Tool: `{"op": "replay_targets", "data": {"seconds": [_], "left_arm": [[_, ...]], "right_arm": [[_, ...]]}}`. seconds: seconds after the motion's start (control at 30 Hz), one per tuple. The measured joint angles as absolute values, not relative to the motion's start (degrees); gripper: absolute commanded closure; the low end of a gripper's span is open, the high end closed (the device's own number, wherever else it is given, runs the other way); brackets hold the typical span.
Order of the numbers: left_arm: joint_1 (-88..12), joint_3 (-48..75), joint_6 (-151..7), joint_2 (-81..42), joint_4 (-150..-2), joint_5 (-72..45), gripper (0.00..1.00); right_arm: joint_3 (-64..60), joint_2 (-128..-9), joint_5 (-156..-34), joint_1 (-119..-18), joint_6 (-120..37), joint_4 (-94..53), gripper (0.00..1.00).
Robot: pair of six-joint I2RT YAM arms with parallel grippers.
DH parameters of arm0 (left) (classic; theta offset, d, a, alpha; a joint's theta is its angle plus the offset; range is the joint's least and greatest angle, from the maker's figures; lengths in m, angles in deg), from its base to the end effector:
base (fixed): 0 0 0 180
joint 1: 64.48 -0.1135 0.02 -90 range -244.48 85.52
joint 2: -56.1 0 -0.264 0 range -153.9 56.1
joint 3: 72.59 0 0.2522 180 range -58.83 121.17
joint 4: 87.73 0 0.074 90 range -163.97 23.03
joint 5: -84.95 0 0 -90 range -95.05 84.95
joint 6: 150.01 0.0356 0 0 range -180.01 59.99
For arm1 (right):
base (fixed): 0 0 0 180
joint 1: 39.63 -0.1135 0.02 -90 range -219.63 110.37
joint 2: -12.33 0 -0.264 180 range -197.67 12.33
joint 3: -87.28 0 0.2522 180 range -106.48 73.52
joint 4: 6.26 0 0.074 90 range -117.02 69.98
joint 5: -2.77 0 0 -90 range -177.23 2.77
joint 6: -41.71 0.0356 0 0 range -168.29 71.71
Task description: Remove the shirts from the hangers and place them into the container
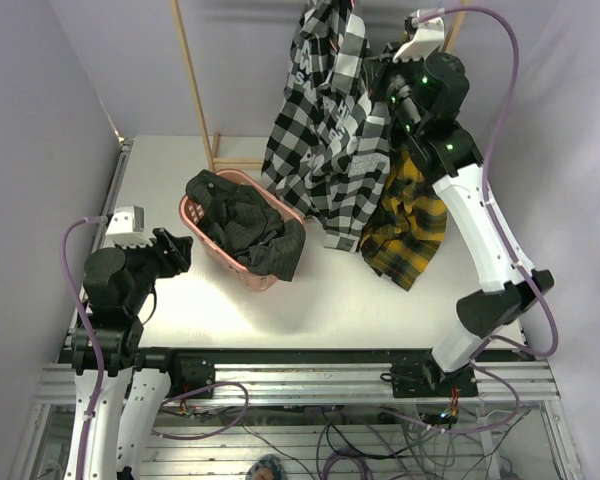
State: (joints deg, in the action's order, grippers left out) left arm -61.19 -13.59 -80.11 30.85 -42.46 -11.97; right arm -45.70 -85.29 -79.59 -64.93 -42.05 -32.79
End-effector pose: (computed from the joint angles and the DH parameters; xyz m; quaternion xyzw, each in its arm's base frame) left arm 0.0977 -0.0099 0.3444 -0.0752 0.7704 -0.1738 0.6088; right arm 0.3353 0.1533 0.5379 -0.0576 0.6485 0.1642 0.7410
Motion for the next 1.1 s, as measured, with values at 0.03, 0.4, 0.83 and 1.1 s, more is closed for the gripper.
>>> {"op": "replay_targets", "data": {"seconds": [0.03,0.4,0.83,1.1], "left_arm": [[-61.19,-13.59,-79.91,30.74,-42.52,-12.18,0.32],[-61.00,-14.34,-80.85,29.51,-51.33,-19.73,0.16],[-60.89,-5.70,-83.89,8.99,-68.36,-34.13,0.01],[-55.60,2.34,-81.90,-2.31,-69.74,-37.43,0.08]], "right_arm": [[-43.67,-83.74,-79.89,-64.86,-41.76,-32.60,1.00],[-16.20,-60.55,-88.35,-64.69,-36.91,-31.26,1.00],[-3.61,-40.70,-103.39,-64.71,-33.28,-41.56,1.00],[-2.40,-31.98,-105.51,-64.71,-33.22,-50.26,1.00]]}}
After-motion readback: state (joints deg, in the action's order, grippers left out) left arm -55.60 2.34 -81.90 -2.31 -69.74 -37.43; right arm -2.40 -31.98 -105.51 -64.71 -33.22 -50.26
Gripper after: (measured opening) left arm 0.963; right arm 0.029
